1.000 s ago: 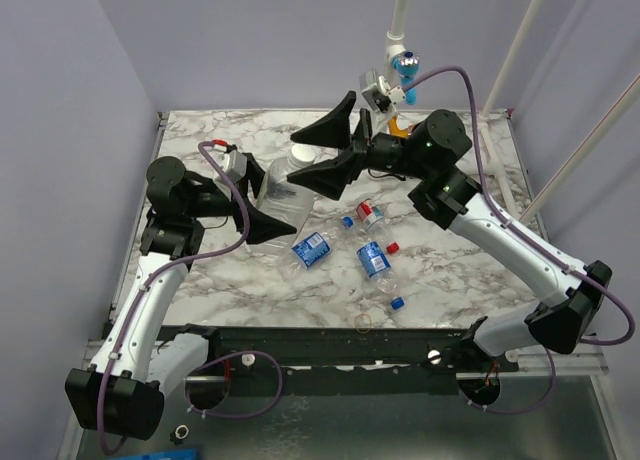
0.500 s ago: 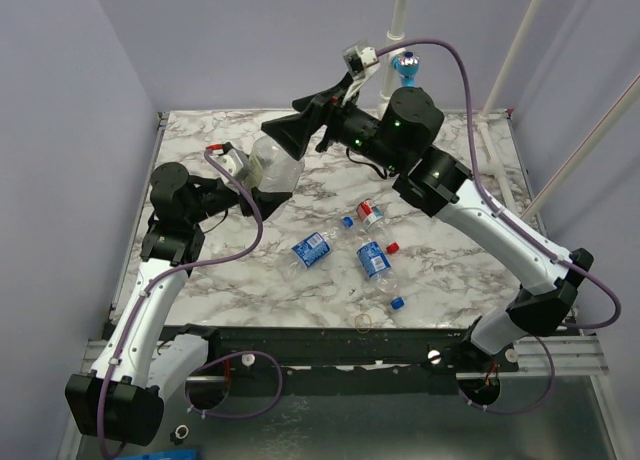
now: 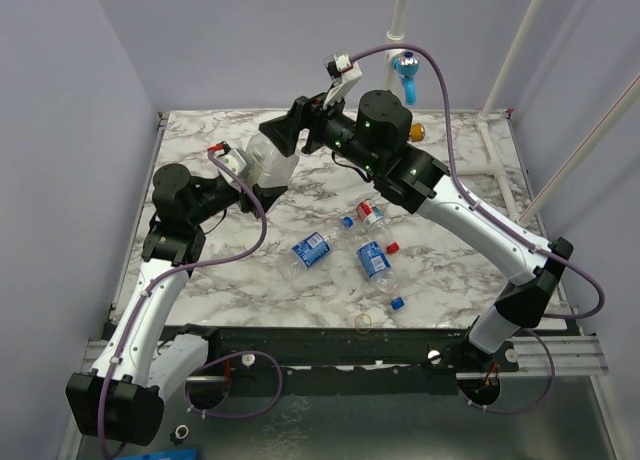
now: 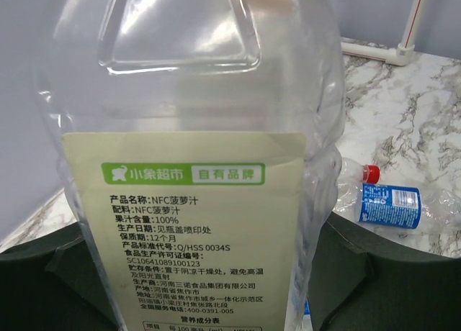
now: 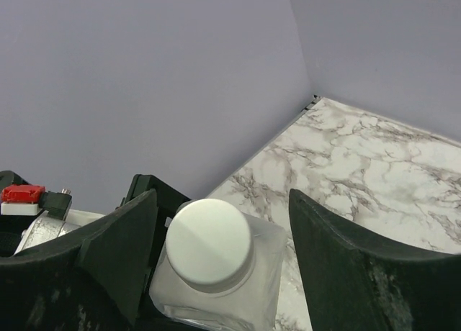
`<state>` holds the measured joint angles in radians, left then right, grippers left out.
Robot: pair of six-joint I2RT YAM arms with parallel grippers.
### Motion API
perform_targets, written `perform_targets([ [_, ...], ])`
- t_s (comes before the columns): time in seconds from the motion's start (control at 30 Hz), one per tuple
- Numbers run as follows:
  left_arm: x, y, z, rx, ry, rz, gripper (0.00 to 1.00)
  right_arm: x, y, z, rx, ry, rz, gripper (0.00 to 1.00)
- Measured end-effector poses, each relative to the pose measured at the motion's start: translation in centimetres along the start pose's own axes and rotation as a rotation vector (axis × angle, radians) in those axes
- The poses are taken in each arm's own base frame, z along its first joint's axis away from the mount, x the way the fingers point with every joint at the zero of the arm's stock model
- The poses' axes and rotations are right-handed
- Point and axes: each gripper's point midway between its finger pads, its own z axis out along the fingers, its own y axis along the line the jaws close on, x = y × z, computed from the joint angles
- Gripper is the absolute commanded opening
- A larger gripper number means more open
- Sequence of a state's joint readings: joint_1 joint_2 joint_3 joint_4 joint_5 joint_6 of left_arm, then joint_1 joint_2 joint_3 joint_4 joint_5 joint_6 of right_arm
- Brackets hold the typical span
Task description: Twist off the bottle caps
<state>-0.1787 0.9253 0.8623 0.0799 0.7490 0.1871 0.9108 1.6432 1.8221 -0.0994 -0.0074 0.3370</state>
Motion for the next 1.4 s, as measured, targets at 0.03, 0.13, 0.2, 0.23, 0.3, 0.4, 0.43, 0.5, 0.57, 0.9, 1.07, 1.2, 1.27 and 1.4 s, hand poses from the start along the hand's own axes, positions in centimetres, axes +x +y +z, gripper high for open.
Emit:
perform_targets([
  [0.03,0.1,0.0,0.0,0.0,0.002,-0.001,0.12,0.1,0.0,0.0,0.0,0.0,0.002,0.7],
  [0.13,0.6,-0.1,0.0,0.0,0.01,-0.007,0.12,0.3,-0.1,0.0,0.002,0.006,0.003,0.59],
  [0.2,0.6,-0.1,0.0,0.0,0.011,-0.008,0.12,0.4,-0.1,0.1,0.002,0.007,0.005,0.5],
  [0.23,0.6,-0.1,0.0,0.0,0.01,-0.008,0.12,0.4,-0.1,0.1,0.002,0.007,0.006,0.45],
  [0.3,0.6,-0.1,0.0,0.0,0.011,-0.009,0.12,0.5,-0.1,0.1,0.0,0.007,0.011,0.33],
  [0.4,0.6,-0.1,0.0,0.0,0.012,-0.018,0.12,0.5,0.0,0.1,-0.007,0.005,0.012,0.17],
  [0.43,0.6,-0.1,0.0,0.0,0.012,-0.022,0.12,0.5,0.1,0.1,-0.012,0.004,0.01,0.12],
  [0.5,0.7,-0.3,0.0,0.006,0.014,-0.036,0.12,0.6,0.2,0.2,-0.023,0.005,0.005,0.04],
  [0.57,0.6,-0.9,-0.1,0.032,0.011,-0.064,0.09,0.6,0.5,0.1,-0.042,0.006,-0.005,0.01],
  [0.9,-2.2,-7.2,-1.4,0.381,-0.046,-0.193,0.02,-0.2,6.3,-5.0,-0.401,0.009,-0.159,0.01],
  [1.07,-3.7,-9.5,-2.7,0.53,-0.061,-0.213,0.02,-0.6,8.8,-7.3,-0.588,0.009,-0.218,0.11],
  [1.2,-3.7,-10.1,-3.0,0.563,-0.054,-0.236,0.02,-0.4,8.9,-7.4,-0.606,0.014,-0.219,0.9],
  [1.27,-3.6,-9.8,-2.8,0.543,-0.052,-0.241,0.02,-0.5,8.1,-6.9,-0.547,0.013,-0.206,1.0],
  [1.4,-3.2,-8.0,-1.9,0.428,-0.053,-0.206,0.01,-1.3,5.6,-5.1,-0.362,0.0,-0.166,1.0],
])
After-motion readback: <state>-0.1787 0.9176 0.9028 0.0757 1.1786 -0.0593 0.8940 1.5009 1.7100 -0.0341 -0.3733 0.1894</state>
